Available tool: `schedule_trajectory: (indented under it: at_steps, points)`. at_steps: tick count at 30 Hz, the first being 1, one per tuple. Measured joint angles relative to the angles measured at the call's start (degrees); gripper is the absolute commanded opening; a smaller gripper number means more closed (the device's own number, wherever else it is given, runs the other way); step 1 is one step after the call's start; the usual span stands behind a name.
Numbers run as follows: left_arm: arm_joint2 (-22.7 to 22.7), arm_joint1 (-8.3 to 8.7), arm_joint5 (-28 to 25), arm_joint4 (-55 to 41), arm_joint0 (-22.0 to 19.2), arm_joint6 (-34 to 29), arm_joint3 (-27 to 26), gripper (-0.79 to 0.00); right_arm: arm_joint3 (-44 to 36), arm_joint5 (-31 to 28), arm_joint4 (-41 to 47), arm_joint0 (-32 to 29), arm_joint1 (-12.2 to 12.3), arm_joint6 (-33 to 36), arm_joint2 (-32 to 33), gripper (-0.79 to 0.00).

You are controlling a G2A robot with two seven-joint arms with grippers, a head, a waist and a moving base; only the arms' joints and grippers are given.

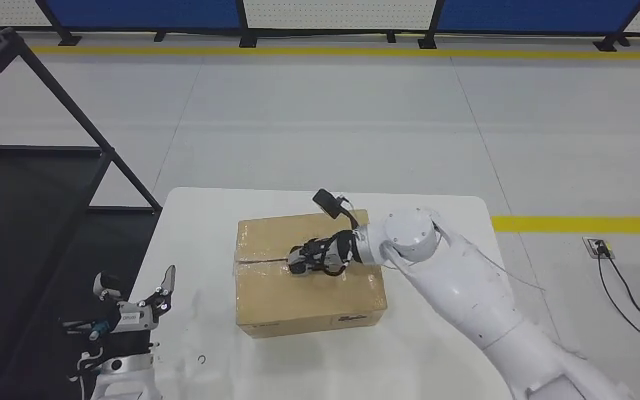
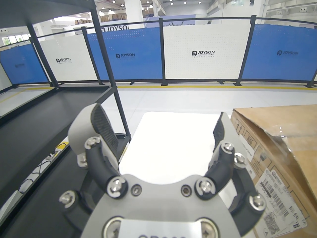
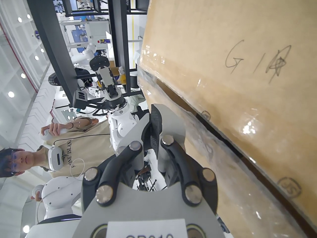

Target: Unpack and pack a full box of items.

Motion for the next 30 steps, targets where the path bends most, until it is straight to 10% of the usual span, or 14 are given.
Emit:
schedule_trajectory:
  at_steps: [30]
  points:
    - [-4.3,0.31,-2.7,-4.5,1.1,1.5,2.2,0.000,14.2,-2.0,-1.8,8.5,-12.3,-5.5,-10.5,-0.785]
